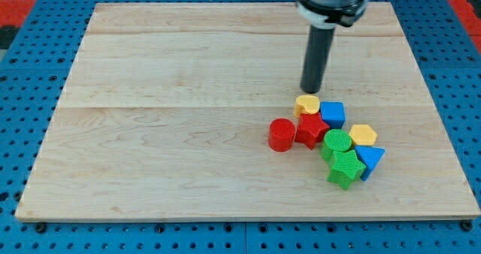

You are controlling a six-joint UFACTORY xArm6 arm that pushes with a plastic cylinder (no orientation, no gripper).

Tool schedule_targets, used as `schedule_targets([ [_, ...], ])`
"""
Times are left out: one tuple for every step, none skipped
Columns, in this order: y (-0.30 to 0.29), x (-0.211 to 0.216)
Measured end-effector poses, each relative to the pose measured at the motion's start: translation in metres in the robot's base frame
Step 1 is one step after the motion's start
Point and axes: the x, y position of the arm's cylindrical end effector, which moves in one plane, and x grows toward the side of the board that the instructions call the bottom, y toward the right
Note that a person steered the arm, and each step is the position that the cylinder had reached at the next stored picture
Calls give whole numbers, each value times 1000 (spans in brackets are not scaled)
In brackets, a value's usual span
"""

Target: Separate the red blocks from the group of blocks

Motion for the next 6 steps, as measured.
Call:
schedule_targets([
  [67,2],
  [97,28],
  [67,59],
  [24,81],
  [5,95],
  [-40,86],
])
